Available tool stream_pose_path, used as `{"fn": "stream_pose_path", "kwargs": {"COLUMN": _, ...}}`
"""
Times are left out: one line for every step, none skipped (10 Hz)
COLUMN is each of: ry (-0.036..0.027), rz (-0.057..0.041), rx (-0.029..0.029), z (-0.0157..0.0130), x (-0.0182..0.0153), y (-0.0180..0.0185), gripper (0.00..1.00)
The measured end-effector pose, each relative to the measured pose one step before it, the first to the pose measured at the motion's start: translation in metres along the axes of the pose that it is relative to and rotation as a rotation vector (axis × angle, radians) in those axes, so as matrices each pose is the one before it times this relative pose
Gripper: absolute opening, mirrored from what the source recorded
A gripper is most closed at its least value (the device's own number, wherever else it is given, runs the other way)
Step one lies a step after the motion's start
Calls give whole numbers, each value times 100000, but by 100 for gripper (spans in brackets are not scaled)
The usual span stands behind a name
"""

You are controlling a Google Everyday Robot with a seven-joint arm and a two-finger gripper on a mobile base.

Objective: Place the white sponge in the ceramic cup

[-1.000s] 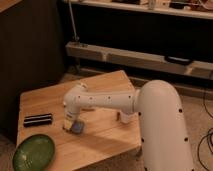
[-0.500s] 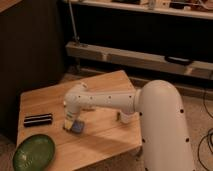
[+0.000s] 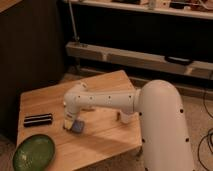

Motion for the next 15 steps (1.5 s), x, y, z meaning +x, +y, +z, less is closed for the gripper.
{"fn": "stream_pose_path", "kwargs": {"ry": 3, "rz": 14, "rx": -26, "z": -15, "x": -19, "y": 10, "gripper": 0}}
{"fn": "stream_pose_path", "kwargs": {"ry": 3, "rz": 6, "rx": -27, "z": -8, "x": -2, "y": 13, "gripper": 0}}
{"fn": "stream_pose_path", "kwargs": {"ry": 4, "rz": 0, "rx": -27, "z": -25, "x": -38, "y": 1, "gripper": 0}}
{"fn": "stream_pose_path", "kwargs": {"ry": 13, "rz": -671, "rx": -1426, "z": -363, "x": -271, "y": 94, "gripper": 0}}
{"fn": "stream_pose_path", "kwargs": {"ry": 2426, "rz": 221, "rx": -1638, "z": -1195, "x": -2, "y": -343, "gripper": 2}}
{"fn": "stream_pose_path", "kwargs": {"ry": 1822, "rz": -68, "rx": -1331, "z": -1369, "x": 199, "y": -393, "gripper": 10}}
{"fn": "stream_pose_path", "kwargs": {"ry": 1722, "rz": -646, "rx": -1354, "z": -1812, "x": 608, "y": -554, "gripper": 19}}
{"fn": "stream_pose_path", "kwargs": {"ry": 1648, "rz": -272, "rx": -1523, "z": -2232, "x": 585, "y": -378, "gripper": 29}}
{"fn": "stream_pose_path", "kwargs": {"ry": 1516, "rz": -85, "rx": -1423, "z": -2331, "x": 582, "y": -331, "gripper": 39}}
{"fn": "stream_pose_path", "kwargs": {"ry": 1747, "rz": -252, "rx": -1574, "z": -2529, "x": 816, "y": -364, "gripper": 49}}
{"fn": "stream_pose_path", "kwargs": {"ry": 1317, "rz": -78, "rx": -1180, "z": -1914, "x": 623, "y": -243, "gripper": 57}}
{"fn": "stream_pose_path", "kwargs": {"ry": 2620, "rz": 850, "rx": -2149, "z": -3542, "x": 934, "y": -123, "gripper": 72}}
{"fn": "stream_pose_path", "kwargs": {"ry": 1507, "rz": 979, "rx": -1072, "z": -1981, "x": 497, "y": 28, "gripper": 77}}
{"fn": "stream_pose_path", "kwargs": {"ry": 1426, "rz": 1426, "rx": -956, "z": -2015, "x": 428, "y": 114, "gripper": 80}}
{"fn": "stream_pose_path", "kwargs": {"ry": 1781, "rz": 2835, "rx": -1252, "z": -3111, "x": 524, "y": 346, "gripper": 78}}
